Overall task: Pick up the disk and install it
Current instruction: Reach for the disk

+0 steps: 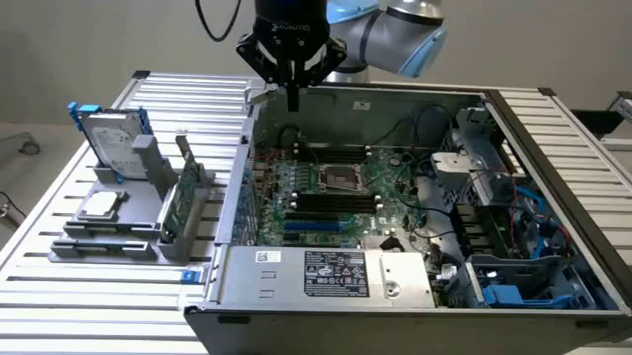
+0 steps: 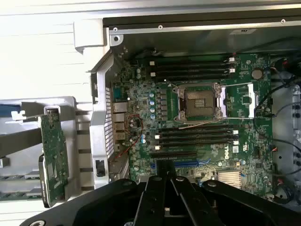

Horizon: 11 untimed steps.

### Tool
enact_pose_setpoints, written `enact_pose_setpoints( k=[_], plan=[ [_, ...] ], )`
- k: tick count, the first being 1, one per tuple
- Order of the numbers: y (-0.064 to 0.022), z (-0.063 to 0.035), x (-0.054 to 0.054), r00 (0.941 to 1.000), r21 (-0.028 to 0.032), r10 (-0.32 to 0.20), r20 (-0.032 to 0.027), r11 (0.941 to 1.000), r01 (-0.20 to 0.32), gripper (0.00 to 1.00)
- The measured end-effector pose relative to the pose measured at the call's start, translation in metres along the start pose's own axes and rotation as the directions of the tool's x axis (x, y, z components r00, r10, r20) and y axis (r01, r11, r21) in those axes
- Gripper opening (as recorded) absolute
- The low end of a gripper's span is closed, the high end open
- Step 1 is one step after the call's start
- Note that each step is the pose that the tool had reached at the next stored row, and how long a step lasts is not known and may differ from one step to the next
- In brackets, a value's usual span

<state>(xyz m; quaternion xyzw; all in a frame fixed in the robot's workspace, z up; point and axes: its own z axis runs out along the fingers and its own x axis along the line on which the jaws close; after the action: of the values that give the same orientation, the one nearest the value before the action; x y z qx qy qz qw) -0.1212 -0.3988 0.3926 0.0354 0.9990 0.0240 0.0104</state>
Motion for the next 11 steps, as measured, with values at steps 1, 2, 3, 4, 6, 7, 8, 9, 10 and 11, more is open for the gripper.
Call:
enact_pose_setpoints(
  k=[1,2,3,4,6,7,8,9,10,11],
  plan=[
    [0.0000,0.0000,0.0000,1.0000,0.0000,0.000,0.0000,1.0000,0.000,0.11],
    [0.0000,0.0000,0.0000,1.0000,0.0000,0.000,0.0000,1.0000,0.000,0.11],
    [0.0000,0.0000,0.0000,1.0000,0.0000,0.000,0.0000,1.0000,0.000,0.11],
    [0.0000,0.0000,0.0000,1.0000,0.0001,0.000,0.0000,1.0000,0.000,0.11],
    [0.0000,0.0000,0.0000,1.0000,0.0000,0.000,0.0000,1.0000,0.000,0.11],
    [0.0000,0.0000,0.0000,1.0000,0.0001,0.000,0.0000,1.0000,0.000,0.11],
    [0.0000,0.0000,0.0000,1.0000,0.0000,0.000,0.0000,1.0000,0.000,0.11],
    [0.0000,0.0000,0.0000,1.0000,0.0000,0.000,0.0000,1.0000,0.000,0.11],
    [0.0000,0.0000,0.0004,1.0000,0.0001,0.000,-0.0001,1.0000,0.000,0.11],
    [-0.0002,-0.0001,0.0030,1.0000,0.0001,0.000,-0.0001,1.0000,0.000,0.11]
  ],
)
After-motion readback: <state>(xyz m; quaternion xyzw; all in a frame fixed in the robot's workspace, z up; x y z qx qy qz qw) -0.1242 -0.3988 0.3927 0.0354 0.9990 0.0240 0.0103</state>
